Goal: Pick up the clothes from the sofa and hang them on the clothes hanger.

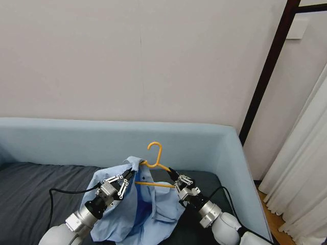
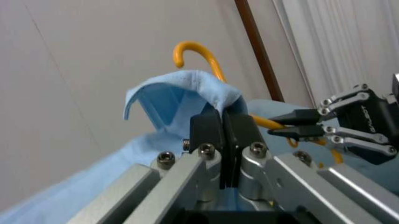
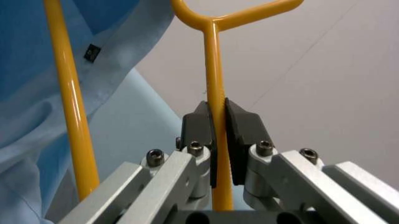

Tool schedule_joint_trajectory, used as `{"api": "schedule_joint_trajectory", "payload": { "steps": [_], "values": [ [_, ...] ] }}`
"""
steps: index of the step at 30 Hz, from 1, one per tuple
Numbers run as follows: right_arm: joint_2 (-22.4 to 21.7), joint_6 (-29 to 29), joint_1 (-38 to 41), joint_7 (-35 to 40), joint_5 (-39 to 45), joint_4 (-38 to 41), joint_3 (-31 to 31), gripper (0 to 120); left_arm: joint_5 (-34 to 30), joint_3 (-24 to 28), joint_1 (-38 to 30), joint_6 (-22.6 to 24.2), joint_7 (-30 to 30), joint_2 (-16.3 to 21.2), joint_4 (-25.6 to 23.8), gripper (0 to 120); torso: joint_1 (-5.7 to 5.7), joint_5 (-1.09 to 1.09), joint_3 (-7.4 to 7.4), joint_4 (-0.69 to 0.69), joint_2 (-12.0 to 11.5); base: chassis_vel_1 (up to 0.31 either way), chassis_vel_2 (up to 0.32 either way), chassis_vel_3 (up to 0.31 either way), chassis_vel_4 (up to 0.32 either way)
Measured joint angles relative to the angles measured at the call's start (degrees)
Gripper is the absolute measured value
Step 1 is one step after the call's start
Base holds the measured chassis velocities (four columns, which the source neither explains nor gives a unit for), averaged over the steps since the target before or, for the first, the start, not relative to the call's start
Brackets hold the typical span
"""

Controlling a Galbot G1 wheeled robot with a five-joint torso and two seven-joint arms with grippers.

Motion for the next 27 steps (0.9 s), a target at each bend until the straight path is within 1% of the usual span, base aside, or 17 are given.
{"api": "schedule_joint_trajectory", "payload": {
  "steps": [8, 12, 14, 15, 16, 19, 20, 21, 23, 26, 27],
  "values": [
    [0.29, -2.76, -0.35, 1.90, 5.29, 1.80, -1.10, 4, 0.51, 0.30, 0.84, -0.50, 1.29, -0.87, -0.44, 0, 0.00, 0.00, 0.00, -0.01, 0.00, 0.000, 0.000, 0.000, 0.000],
    [0.33, -3.43, -0.83, 2.57, 6.62, 2.63, -1.50, 4, 0.79, 0.60, 0.85, -0.74, 1.16, -1.09, -0.43, 0, 0.00, 0.00, 0.00, -0.01, 0.00, 0.000, 0.000, 0.000, 0.000],
    [0.46, -3.59, -1.07, 2.91, 6.69, 3.06, -1.56, 4, 0.80, 0.90, 0.84, -1.06, 0.41, -1.22, -0.43, 4, 0.00, 0.00, 0.00, -0.01, 0.00, 0.000, 0.000, 0.000, 0.000],
    [0.46, -3.59, -1.07, 2.91, 6.69, 3.06, -1.56, 4, 0.80, 0.90, 0.84, -1.06, 0.41, -1.22, -0.43, 4, 0.00, 0.00, 0.00, -0.01, 0.00, 0.000, 0.000, 0.000, 0.000],
    [0.50, -3.70, -1.12, 2.98, 6.50, 3.20, -1.58, 4, 0.80, 1.04, 0.83, -1.15, -0.10, -1.28, -0.45, 6, 0.00, 0.00, 0.00, -0.01, 0.00, 0.000, 0.000, 0.000, 0.000],
    [0.73, -4.26, -0.82, 3.47, 5.26, 3.08, -1.60, 4, 0.52, 1.52, 1.09, -1.62, -1.95, -1.75, -1.01, 22, 0.00, 0.01, 0.00, -0.02, 0.00, 0.000, 0.000, 0.000, 0.000],
    [0.87, -4.48, -0.40, 3.79, 5.20, 2.71, -1.59, 4, 0.52, 1.60, 1.35, -1.83, -2.59, -1.85, -1.29, 25, 0.00, 0.00, 0.00, -0.02, 0.00, 0.000, 0.000, 0.000, 0.000],
    [0.87, -4.48, -0.40, 3.79, 5.20, 2.71, -1.59, 4, 0.52, 1.60, 1.35, -1.83, -2.59, -1.85, -1.29, 25, 0.00, 0.00, 0.00, -0.02, 0.00, 0.000, 0.000, 0.000, 0.000],
    [1.13, -5.27, 0.78, 4.48, 5.74, 2.22, -1.55, 4, 0.55, 1.67, 2.13, -2.12, -4.43, -1.89, -2.17, 35, 0.00, 0.01, 0.00, 0.00, 0.00, 0.000, 0.000, 0.000, 0.000],
    [1.28, -6.12, 2.50, 4.88, 7.07, 2.57, -1.32, 4, 0.58, 1.11, 3.33, -2.54, -5.43, -1.09, -3.20, 48, 0.00, 0.00, 0.00, 0.00, 0.00, 0.000, 0.000, 0.000, 0.000],
    [1.28, -6.12, 2.50, 4.88, 7.07, 2.57, -1.32, 4, 0.58, 1.11, 3.33, -2.54, -5.43, -1.09, -3.20, 48, 0.00, 0.00, 0.00, 0.00, 0.00, 0.000, 0.000, 0.000, 0.000]
  ]
}}
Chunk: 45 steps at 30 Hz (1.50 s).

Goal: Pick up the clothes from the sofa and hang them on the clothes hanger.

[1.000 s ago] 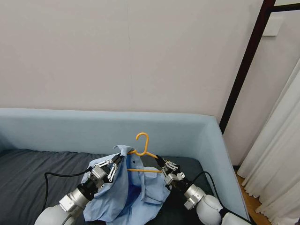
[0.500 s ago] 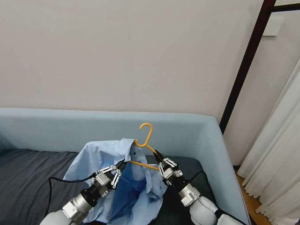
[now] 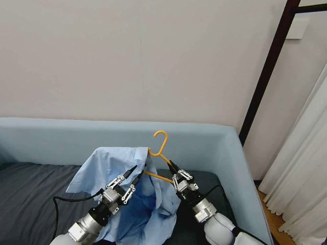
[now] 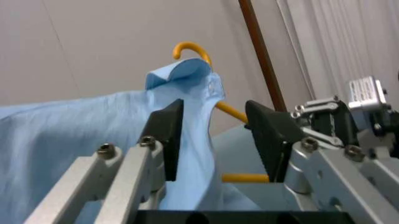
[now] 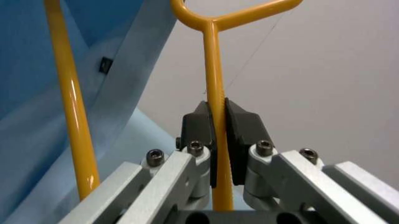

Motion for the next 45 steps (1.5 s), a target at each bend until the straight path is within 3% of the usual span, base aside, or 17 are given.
{"api": "schedule_joint_trajectory", "payload": {
  "steps": [3, 9, 14, 15, 18, 20, 22, 25, 26, 29, 31, 35, 41, 44, 45],
  "values": [
    [-0.04, -0.26, 1.26, 0.02, 0.43, 0.57, 0.46, 4, -0.06, -1.77, 1.97, -1.19, -0.68, 2.06, -0.30, 64, 0.00, 0.00, 0.00, 0.00, 0.00, 0.000, 0.000, 0.000, 0.000],
    [0.06, 0.05, 1.25, 0.02, -0.30, 0.12, 0.91, 4, -1.86, -4.16, 4.00, -2.18, -1.09, 5.07, -0.34, 80, 0.00, -0.01, 0.00, 0.01, 0.00, 0.000, 0.000, 0.000, 0.000],
    [1.28, 3.04, 0.29, 0.01, -5.10, -2.74, 1.46, 4, -12.10, -7.64, 2.69, -0.45, -0.92, 11.84, -2.02, 98, 0.00, -0.01, 0.00, 0.01, 0.00, 0.000, 0.000, 0.000, 0.000],
    [1.28, 3.04, 0.29, 0.01, -5.10, -2.74, 1.46, 4, -12.10, -7.64, 2.69, -0.45, -0.92, 11.84, -2.02, 98, 0.00, -0.01, 0.00, 0.01, 0.00, 0.000, 0.000, 0.000, 0.000],
    [2.37, 4.71, -0.26, 0.01, -8.80, -4.85, 1.93, 4, -19.81, -7.74, -1.09, 1.57, 0.79, 17.30, -1.73, 100, 0.00, -0.01, 0.00, -0.01, 0.00, 0.000, 0.000, 0.000, 0.000],
    [3.20, 5.23, -0.67, 0.01, -10.93, -6.04, 2.09, 4, -25.55, -7.00, -4.54, 3.49, 3.24, 22.58, -0.03, 100, 0.00, -0.01, 0.00, -0.02, 0.00, 0.000, 0.000, 0.000, 0.000],
    [3.47, 5.34, -0.75, 0.01, -11.48, -6.36, 2.09, 4, -27.09, -6.79, -5.27, 4.04, 4.33, 23.89, 0.49, 100, 0.00, 0.00, 0.00, -0.03, 0.00, 0.000, 0.000, 0.000, 0.000],
    [4.69, 6.11, -1.03, 0.00, -14.33, -7.71, 2.33, 4, -33.90, -5.14, -9.06, 6.23, 12.96, 30.88, 5.09, 100, 0.00, 0.00, 0.01, 0.00, 0.00, 0.000, 0.000, 0.000, 0.000],
    [4.69, 6.11, -1.03, 0.00, -14.33, -7.71, 2.33, 4, -33.90, -5.14, -9.06, 6.23, 12.96, 30.88, 5.09, 100, 0.00, 0.00, 0.01, 0.00, 0.00, 0.000, 0.000, 0.000, 0.000],
    [5.42, 6.70, -1.24, -0.04, -16.08, -8.27, 2.95, 4, -36.09, -2.88, -13.25, 8.00, 21.57, 34.84, 11.24, 100, 0.00, -0.01, 0.01, 0.00, 0.00, 0.000, 0.000, 0.000, 0.000],
    [5.62, 6.84, -1.24, -0.06, -16.38, -8.37, 3.07, 4, -36.30, -1.79, -15.12, 8.70, 24.32, 35.43, 13.30, 100, 0.00, -0.01, 0.01, 0.00, 0.00, 0.000, 0.000, 0.000, 0.000],
    [5.78, 7.17, -1.89, -0.21, -17.21, -8.32, 3.99, 4, -35.91, 6.61, -26.46, 11.90, 31.08, 35.63, 19.86, 100, 0.00, 0.00, 0.01, 0.00, 0.00, 0.000, 0.000, 0.000, 0.000],
    [5.79, 7.52, -2.59, -0.37, -18.72, -8.04, 5.03, 4, -35.27, 15.11, -34.58, 13.77, 34.12, 34.16, 22.48, 100, 0.00, -0.02, 0.01, -0.01, 0.00, 0.000, 0.000, 0.000, 0.000],
    [5.65, 7.70, -3.13, -0.44, -20.36, -7.82, 5.91, 4, -34.20, 23.69, -43.00, 14.96, 37.09, 32.17, 25.58, 100, 0.00, -0.01, 0.01, -0.01, 0.00, 0.000, 0.000, 0.000, 0.000],
    [5.65, 7.70, -3.13, -0.44, -20.36, -7.82, 5.91, 4, -34.20, 23.69, -43.00, 14.96, 37.09, 32.17, 25.58, 100, 0.00, -0.01, 0.01, -0.01, 0.00, 0.000, 0.000, 0.000, 0.000]
  ]
}}
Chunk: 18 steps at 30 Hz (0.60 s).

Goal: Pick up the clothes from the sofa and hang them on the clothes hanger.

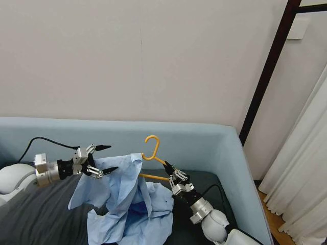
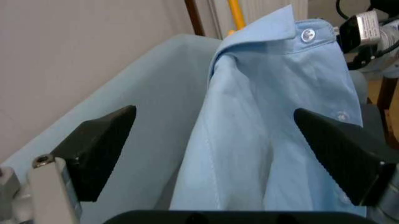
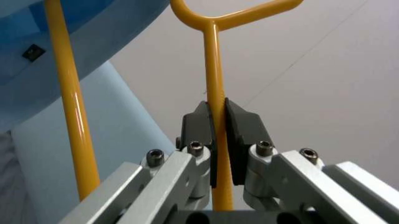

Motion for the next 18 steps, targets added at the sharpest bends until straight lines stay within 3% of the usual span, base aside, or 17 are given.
{"api": "schedule_joint_trajectory", "payload": {
  "steps": [5, 9, 18],
  "values": [
    [0.01, 0.40, -0.42, -0.04, -1.29, -0.11, 0.96, 4, 3.05, 4.31, -5.56, 0.80, 3.74, -3.01, 3.98, 89, 0.00, 0.00, 0.00, -0.01, 0.00, 0.000, 0.000, 0.000, 0.000],
    [-0.06, 0.70, -0.39, -0.07, -2.52, -0.21, 1.66, 4, 6.48, 5.83, -8.67, 1.58, 8.48, -5.01, 7.31, 71, 0.00, 0.01, 0.00, 0.02, 0.00, 0.000, 0.000, 0.000, 0.000],
    [0.08, 1.13, -0.01, -0.17, -3.43, -0.20, 2.18, 4, 9.13, 7.67, -11.91, 1.88, 10.16, -7.41, 10.35, 42, 0.00, 0.01, 0.00, 0.01, 0.00, 0.000, 0.000, 0.000, 0.000]
  ]
}}
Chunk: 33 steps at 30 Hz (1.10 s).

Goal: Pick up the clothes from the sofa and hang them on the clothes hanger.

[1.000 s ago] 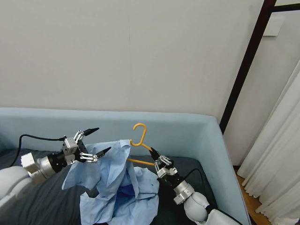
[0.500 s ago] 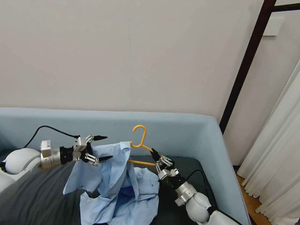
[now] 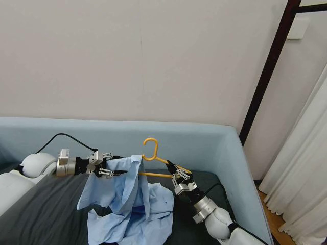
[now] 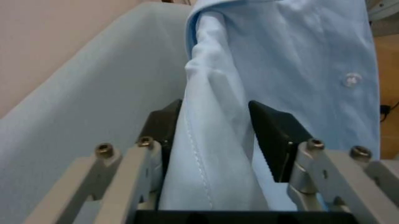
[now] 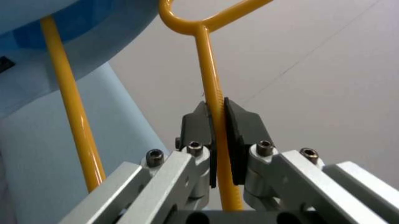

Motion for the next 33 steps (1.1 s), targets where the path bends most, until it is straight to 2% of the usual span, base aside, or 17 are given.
{"api": "schedule_joint_trajectory", "payload": {
  "steps": [1, 2, 5, 7, 9, 18, 22, 24, 26, 28, 31, 32, 33],
  "values": [
    [0.02, 0.00, 0.03, 0.02, -0.02, 0.01, 0.03, 4, 0.26, 0.19, -0.34, 0.00, -0.04, -0.31, 0.30, 36, 0.00, 0.00, 0.00, 0.00, 0.00, 0.000, 0.000, 0.000, 0.000],
    [0.02, 0.00, 0.03, 0.02, -0.02, 0.01, 0.03, 4, 0.26, 0.19, -0.34, 0.00, -0.04, -0.31, 0.30, 36, 0.00, 0.00, 0.00, 0.00, 0.00, 0.000, 0.000, 0.000, 0.000],
    [0.08, 0.00, 0.12, 0.22, -0.09, 0.06, 0.04, 4, 1.12, 1.03, -1.85, -0.16, -0.27, -2.00, 1.67, 22, 0.00, 0.00, 0.00, 0.00, 0.00, 0.000, 0.000, 0.000, 0.000],
    [0.00, 0.00, 0.15, 0.31, -0.05, 0.02, 0.07, 4, 1.21, 1.18, -2.14, -0.18, -0.21, -2.53, 2.17, 18, 0.00, 0.00, 0.00, 0.00, 0.00, 0.000, 0.000, 0.000, 0.000],
    [-0.06, -0.03, 0.23, 0.59, 0.07, -0.02, 0.21, 4, 1.26, 1.26, -2.26, -0.16, 0.77, -3.17, 2.66, 8, 0.00, 0.00, 0.00, -0.01, 0.00, 0.000, 0.000, 0.000, 0.000],
    [-0.07, -0.85, 0.63, 2.08, 0.40, 0.04, -0.07, 4, 0.93, 0.65, -2.15, 0.17, 4.03, -4.77, 4.46, 7, 0.00, -0.01, -0.01, 0.00, 0.01, 0.000, 0.000, 0.000, 0.000],
    [-0.12, -1.72, -0.05, 3.31, 5.31, 1.33, -1.08, 21, 0.96, -0.01, -1.69, 0.66, 3.99, -5.68, 5.74, 7, 0.00, -0.01, 0.00, 0.01, 0.01, 0.000, 0.000, 0.000, 0.000],
    [-0.33, -1.64, -0.62, 3.47, 7.88, 2.13, -1.62, 25, 0.96, -0.23, -1.58, 0.68, 3.69, -5.96, 6.17, 7, 0.00, -0.02, 0.00, 0.01, 0.01, 0.000, 0.000, 0.000, 0.000],
    [-0.75, -0.32, -1.80, 3.40, 11.95, 3.47, -2.23, 34, 0.95, -0.53, -1.42, 0.69, 3.25, -6.36, 6.66, 7, 0.00, -0.01, 0.00, 0.00, 0.01, 0.000, 0.000, 0.000, 0.000],
    [-1.01, 0.81, -2.34, 2.90, 13.55, 4.03, -2.30, 38, 0.94, -0.65, -1.37, 0.69, 3.10, -6.50, 6.85, 7, 0.00, -0.01, -0.01, 0.00, 0.01, 0.000, 0.000, 0.000, 0.000],
    [-2.31, 5.85, -4.34, -2.79, 19.76, 6.50, -2.28, 53, 0.88, -1.04, -1.38, 0.68, 2.74, -6.88, 7.44, 7, -0.01, 0.00, -0.01, 0.00, 0.01, 0.000, 0.000, 0.000, 0.000],
    [-2.31, 5.85, -4.34, -2.79, 19.76, 6.50, -2.28, 53, 0.88, -1.04, -1.38, 0.68, 2.74, -6.88, 7.44, 7, -0.01, 0.00, -0.01, 0.00, 0.01, 0.000, 0.000, 0.000, 0.000],
    [-2.85, 7.09, -5.15, -5.52, 22.28, 7.43, -2.36, 58, 0.86, -1.19, -1.41, 0.68, 2.59, -7.00, 7.62, 7, -0.01, -0.01, -0.01, 0.00, 0.01, 0.000, 0.000, 0.000, 0.000]
  ]
}}
